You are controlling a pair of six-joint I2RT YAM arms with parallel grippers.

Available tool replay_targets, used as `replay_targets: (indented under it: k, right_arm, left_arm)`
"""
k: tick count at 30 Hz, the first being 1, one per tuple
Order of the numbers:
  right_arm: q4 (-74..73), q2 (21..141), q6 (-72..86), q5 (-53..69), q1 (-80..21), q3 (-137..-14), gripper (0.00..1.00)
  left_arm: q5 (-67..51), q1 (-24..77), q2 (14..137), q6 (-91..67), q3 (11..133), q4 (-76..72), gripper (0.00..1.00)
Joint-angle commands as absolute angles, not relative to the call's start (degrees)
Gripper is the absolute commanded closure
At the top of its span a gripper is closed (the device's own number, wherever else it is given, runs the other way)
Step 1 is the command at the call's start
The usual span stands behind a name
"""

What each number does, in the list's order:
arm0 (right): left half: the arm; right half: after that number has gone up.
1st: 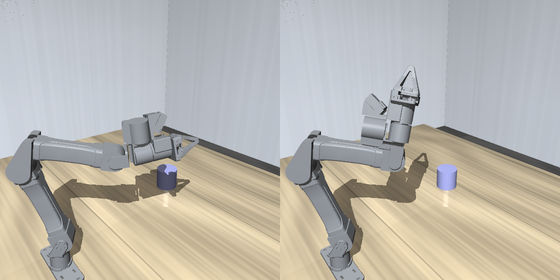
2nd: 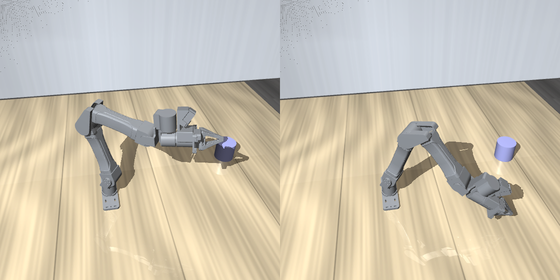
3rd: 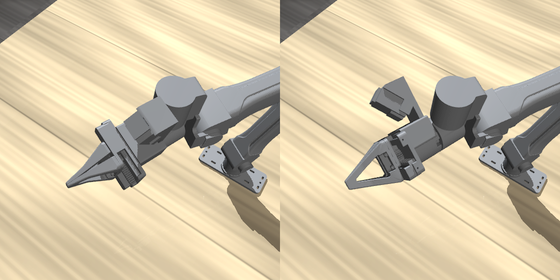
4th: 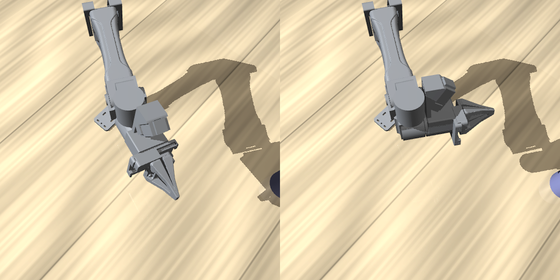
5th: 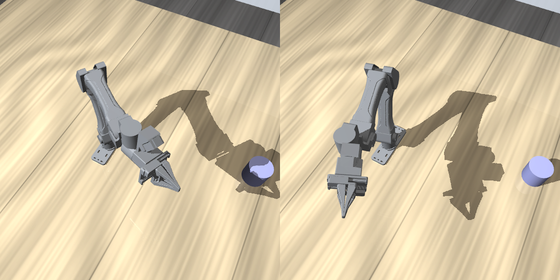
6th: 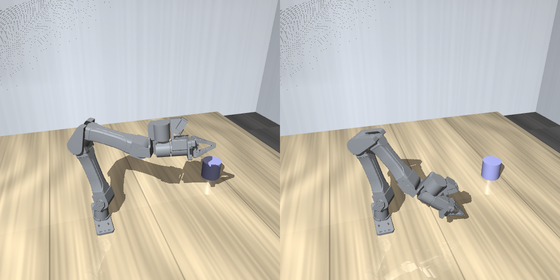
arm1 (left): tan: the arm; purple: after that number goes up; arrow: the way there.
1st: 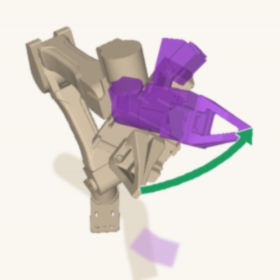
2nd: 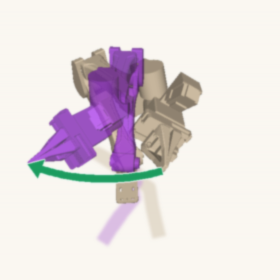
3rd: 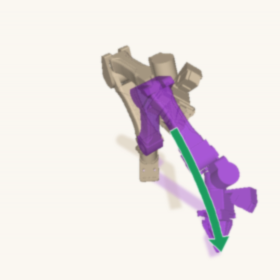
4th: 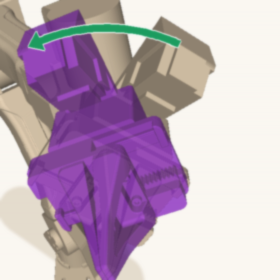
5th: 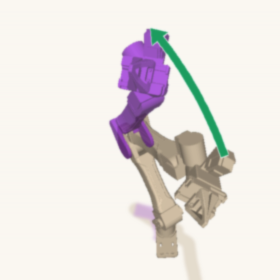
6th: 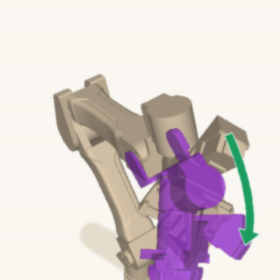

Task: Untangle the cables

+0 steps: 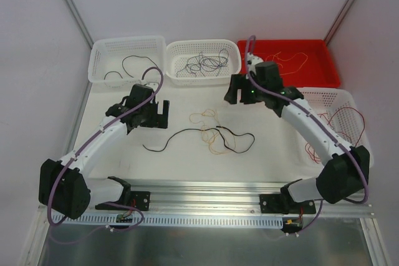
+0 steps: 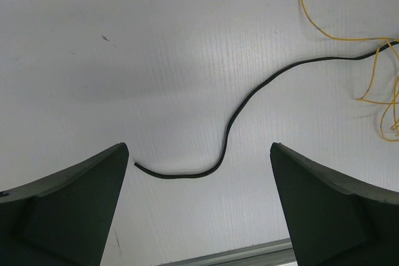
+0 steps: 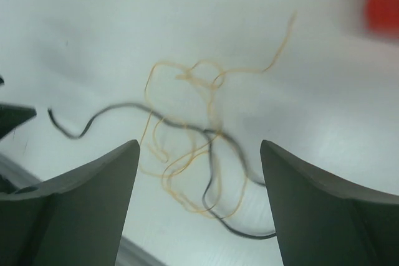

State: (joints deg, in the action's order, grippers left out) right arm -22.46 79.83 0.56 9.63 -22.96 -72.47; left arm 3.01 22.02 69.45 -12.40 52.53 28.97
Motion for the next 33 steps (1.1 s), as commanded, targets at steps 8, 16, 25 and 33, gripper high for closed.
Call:
replay_targets:
  k: [8, 16, 25, 33]
  right_arm:
    - [-11.5, 91.2, 12.7, 6.7, -42.5, -66.3, 0.2]
    - [-11.2, 101.8, 13.4, -1.8, -47.1, -70.3, 0.26]
    - [-16.0, 98.8, 9.5, -6.1, -48.5, -72.6, 0.84]
    - [-28.9, 87.5, 0.8, -12.8, -48.5, -81.2, 0.99]
  left_arm:
    - [3.6, 21.7, 69.9, -10.9, 52.6, 28.5, 0.01]
    - [3.2, 21.7, 69.7, -10.7, 52.9, 28.5, 0.01]
    - [2.4, 21.7, 69.4, -10.7, 53.0, 28.5, 0.01]
    - [2.1, 21.6, 69.5, -10.5, 52.9, 28.5, 0.01]
